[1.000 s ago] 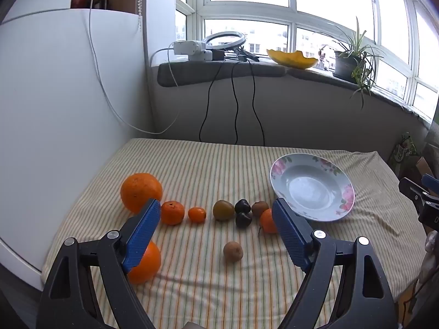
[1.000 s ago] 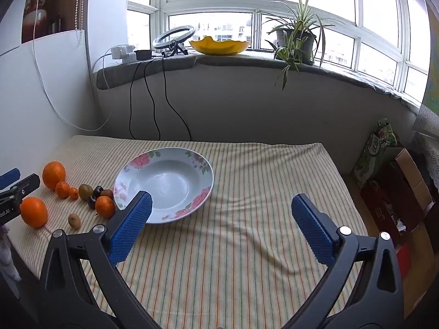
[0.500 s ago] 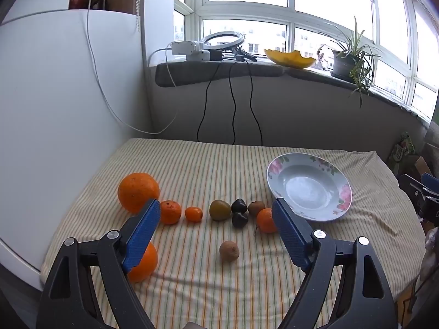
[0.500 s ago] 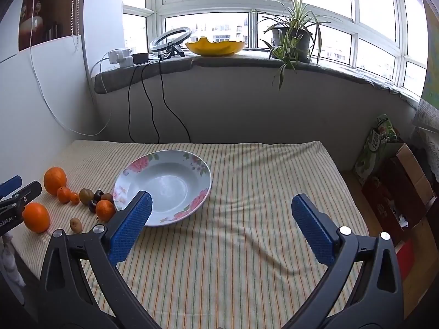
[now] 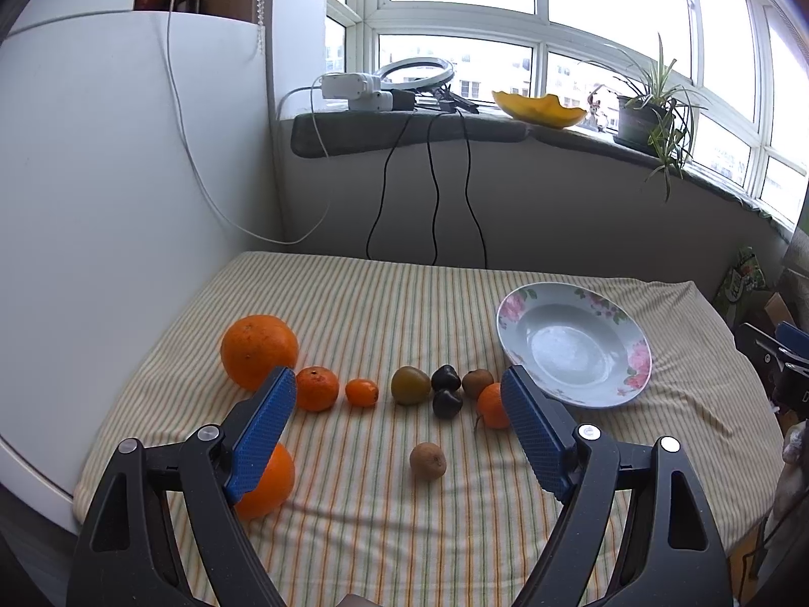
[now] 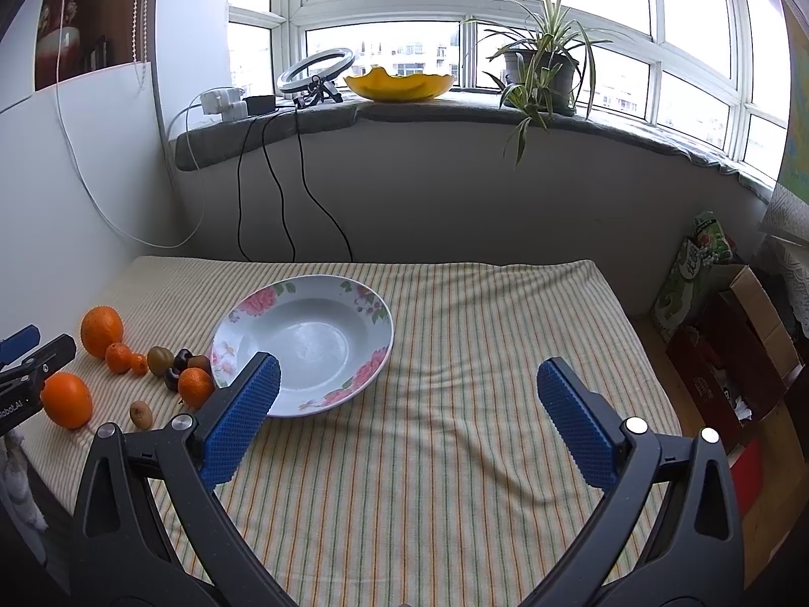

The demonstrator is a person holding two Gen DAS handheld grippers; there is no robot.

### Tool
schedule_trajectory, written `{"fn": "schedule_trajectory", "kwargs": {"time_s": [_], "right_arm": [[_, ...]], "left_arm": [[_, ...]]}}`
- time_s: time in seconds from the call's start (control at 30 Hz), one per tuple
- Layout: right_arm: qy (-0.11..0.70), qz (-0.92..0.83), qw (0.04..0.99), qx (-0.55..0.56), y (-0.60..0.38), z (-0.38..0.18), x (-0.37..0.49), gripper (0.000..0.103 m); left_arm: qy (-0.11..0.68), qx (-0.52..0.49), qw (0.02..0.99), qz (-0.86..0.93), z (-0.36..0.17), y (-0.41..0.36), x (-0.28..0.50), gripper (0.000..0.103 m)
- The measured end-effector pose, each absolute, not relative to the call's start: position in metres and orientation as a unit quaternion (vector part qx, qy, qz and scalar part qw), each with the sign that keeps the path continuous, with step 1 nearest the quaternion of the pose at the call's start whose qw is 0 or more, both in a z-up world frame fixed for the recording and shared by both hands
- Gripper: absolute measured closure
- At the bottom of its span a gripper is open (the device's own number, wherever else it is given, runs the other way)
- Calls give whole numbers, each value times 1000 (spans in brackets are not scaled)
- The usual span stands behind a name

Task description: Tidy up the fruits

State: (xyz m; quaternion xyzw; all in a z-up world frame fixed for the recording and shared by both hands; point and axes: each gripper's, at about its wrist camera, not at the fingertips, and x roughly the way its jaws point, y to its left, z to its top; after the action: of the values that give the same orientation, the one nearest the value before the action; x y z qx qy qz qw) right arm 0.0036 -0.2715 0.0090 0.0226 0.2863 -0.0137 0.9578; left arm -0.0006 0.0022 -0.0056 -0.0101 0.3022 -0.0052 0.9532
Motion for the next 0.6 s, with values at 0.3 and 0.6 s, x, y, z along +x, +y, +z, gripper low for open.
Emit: {"fn": "schedule_trajectory", "kwargs": {"time_s": [0.3,0.6], "right_arm": [[286,-14,958,22,-271,9,4,0],[288,-14,957,22,-271,9,4,0]], "left_arm": [[303,-10,953,-6,-6,2,-1,20],[303,-11,953,-6,-6,2,-1,20]]}}
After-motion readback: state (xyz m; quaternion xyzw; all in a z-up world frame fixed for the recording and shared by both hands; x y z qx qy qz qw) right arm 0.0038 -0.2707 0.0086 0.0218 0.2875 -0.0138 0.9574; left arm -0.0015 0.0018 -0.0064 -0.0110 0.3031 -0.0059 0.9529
